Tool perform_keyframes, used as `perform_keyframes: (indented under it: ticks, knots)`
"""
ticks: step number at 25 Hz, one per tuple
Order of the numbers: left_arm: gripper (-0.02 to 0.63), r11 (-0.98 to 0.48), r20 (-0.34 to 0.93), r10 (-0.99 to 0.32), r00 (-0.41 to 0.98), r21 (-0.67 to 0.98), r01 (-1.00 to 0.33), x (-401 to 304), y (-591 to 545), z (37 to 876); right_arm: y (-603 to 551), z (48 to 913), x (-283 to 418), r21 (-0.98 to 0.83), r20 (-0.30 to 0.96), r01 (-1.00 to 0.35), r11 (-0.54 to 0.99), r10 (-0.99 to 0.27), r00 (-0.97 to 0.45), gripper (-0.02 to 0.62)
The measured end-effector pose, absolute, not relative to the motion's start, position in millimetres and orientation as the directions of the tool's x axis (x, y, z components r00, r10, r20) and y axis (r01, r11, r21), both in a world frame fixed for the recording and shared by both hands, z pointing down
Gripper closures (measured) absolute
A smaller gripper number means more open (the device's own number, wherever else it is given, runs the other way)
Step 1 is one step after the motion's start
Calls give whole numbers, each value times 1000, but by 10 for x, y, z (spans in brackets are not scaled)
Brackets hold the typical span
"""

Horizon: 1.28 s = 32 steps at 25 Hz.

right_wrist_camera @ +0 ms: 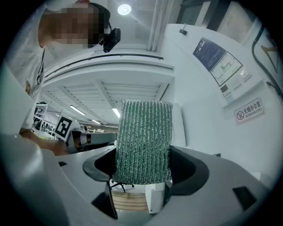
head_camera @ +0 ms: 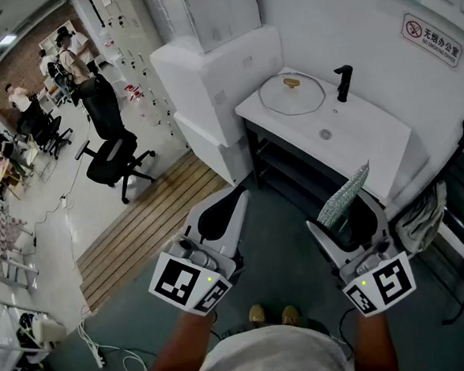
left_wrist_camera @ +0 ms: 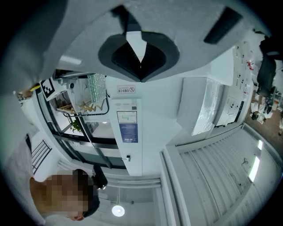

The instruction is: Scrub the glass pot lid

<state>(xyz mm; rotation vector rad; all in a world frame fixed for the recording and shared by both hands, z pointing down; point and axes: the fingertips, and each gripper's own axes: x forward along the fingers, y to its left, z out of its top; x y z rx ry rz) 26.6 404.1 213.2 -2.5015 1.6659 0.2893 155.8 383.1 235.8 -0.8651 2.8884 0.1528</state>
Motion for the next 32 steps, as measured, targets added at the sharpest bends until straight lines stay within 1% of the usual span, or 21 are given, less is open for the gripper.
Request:
perform_keyframes:
  ticks: [7,24,32]
  knots:
    - [591,-380,-218,-904,368,12,-925,356,3974,2179,3741,2399,1685,3,-149,-541,841,-534,-832,247]
    - [591,-316,-218,-926,308,4,-949,652,3616,2241,3329,2516,2001,26,-132,-476,879,-469,-873,247]
    - [591,-318,-228,-924,307,15,-948,538,3194,2249,2933,2533,1888,43,-114,-472,881,-465,-878,247]
